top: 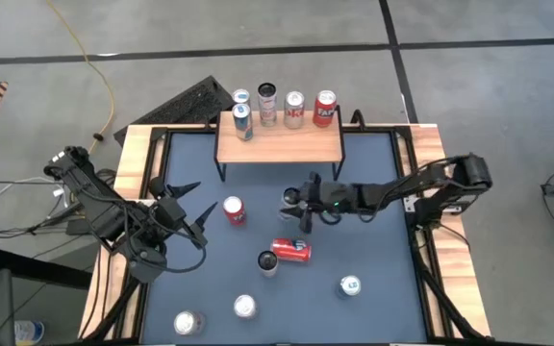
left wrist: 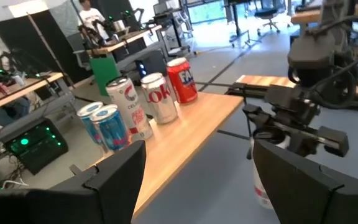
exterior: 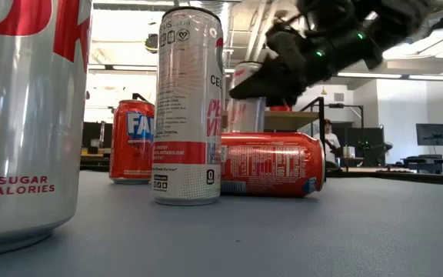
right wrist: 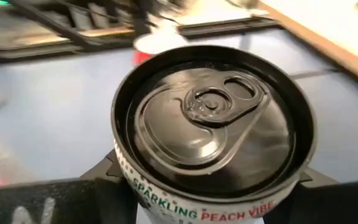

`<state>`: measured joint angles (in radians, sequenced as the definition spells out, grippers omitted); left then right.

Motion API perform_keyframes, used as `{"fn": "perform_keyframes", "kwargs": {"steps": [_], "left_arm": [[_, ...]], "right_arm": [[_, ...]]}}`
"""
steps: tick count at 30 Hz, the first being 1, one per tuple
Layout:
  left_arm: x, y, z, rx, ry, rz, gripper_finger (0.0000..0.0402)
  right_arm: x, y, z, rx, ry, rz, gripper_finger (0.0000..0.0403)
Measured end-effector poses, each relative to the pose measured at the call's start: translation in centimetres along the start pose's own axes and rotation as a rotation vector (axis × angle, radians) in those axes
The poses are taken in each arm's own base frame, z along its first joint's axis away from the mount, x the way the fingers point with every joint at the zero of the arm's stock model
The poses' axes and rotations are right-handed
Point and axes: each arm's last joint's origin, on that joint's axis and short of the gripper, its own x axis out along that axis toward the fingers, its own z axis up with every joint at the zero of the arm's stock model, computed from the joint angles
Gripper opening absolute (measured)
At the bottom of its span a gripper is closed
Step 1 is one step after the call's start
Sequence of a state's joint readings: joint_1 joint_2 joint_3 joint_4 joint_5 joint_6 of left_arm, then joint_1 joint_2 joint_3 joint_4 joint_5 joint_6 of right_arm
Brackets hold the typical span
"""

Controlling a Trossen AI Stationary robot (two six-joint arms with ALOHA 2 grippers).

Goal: Place canned beverage on shelf
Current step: Put the top right pink soda can on the shelf aligned with the other pink soda can

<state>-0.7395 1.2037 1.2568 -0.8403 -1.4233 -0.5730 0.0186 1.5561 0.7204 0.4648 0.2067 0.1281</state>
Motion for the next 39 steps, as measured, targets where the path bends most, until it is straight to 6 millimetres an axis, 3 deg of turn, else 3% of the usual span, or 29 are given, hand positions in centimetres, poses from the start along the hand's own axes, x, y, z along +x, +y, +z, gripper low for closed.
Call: {"fn": "perform_keyframes", "kwargs": {"steps": [4,6,15,23,33,39], "left_arm": [[0.0,0.1,0.0,-0.002,-0.003,0.006,0.0288],[0.0,0.1,0.0,-0.006,0.000,0.003,0.0288],[0.0,-0.3,-0.2,0.007,0.072,-0.111,0.0288],[0.0,-0.4,-0.2,-0.003,0.088,-0.136,0.0288],[0.0,-0.4,-0.3,0.009,0.101,-0.157,0.0288],[0.0,-0.6,-0.4,0.043,0.101,-0.158,0.0288]], "right_arm": [[-0.9,-1.8,-1.6,-0.019,-0.064,0.176,0.0218],[-0.9,-2.4,-1.5,-0.033,-0.125,0.226,0.0219],[-1.0,-4.1,-1.6,-0.125,-0.093,0.238,0.0220],[-1.4,-4.1,-0.6,-0.195,0.086,0.246,0.0228],[-1.0,-4.1,0.5,-0.185,0.098,0.213,0.0233],[-1.1,-3.9,0.2,-0.165,0.177,0.219,0.0272]]}}
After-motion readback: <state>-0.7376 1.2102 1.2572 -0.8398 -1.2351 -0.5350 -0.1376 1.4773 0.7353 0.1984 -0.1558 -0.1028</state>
